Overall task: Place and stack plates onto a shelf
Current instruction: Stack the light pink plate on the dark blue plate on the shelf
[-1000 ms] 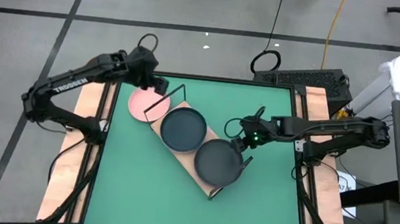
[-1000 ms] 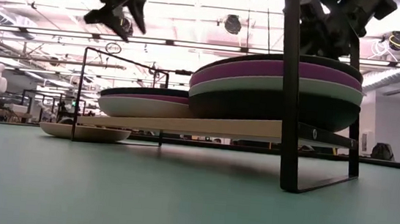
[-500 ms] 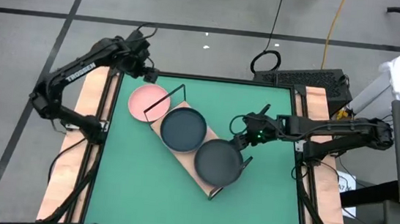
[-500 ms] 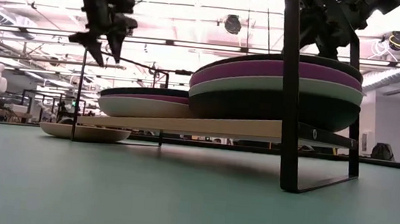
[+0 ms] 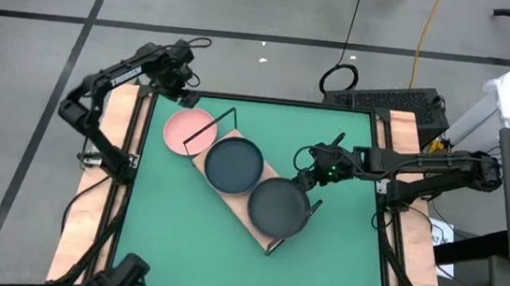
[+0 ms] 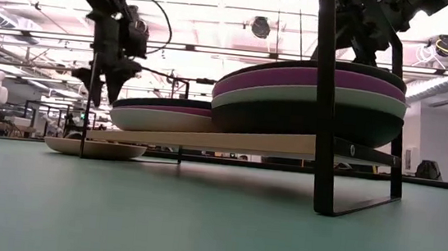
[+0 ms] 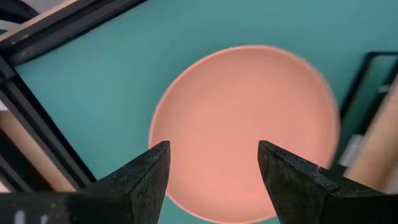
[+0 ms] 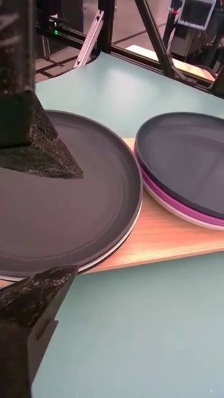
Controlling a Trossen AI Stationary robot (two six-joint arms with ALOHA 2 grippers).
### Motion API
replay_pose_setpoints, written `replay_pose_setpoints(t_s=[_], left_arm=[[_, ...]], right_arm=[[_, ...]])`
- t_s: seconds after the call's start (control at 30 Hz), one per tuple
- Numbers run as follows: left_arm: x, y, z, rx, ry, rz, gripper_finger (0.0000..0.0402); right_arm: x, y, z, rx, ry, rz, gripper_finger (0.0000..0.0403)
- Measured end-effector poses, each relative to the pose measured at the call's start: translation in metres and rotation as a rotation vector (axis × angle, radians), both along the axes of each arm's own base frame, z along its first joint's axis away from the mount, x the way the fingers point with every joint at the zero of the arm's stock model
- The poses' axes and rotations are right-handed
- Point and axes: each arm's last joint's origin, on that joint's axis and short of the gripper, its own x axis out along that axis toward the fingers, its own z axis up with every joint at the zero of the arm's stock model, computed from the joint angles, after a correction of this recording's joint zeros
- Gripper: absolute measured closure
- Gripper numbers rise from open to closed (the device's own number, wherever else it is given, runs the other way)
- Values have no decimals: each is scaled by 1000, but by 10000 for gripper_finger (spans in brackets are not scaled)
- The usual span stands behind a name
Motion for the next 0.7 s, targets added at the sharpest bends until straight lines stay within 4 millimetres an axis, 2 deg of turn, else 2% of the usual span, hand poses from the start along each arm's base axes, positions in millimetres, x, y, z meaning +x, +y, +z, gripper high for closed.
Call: replay_pose_setpoints(t_s=[0.17,0.43,0.7], left_arm=[[2,11,-17,16,97,-65,156],[0,29,-42,-13,155,-82,156],[-5,39,-56,-30,177,-64,156]], right_arm=[[0,0,0,6,-4,-5,183],[1,0,1,17,-15,-6,183],[2,0,2,23,-24,-13,183]])
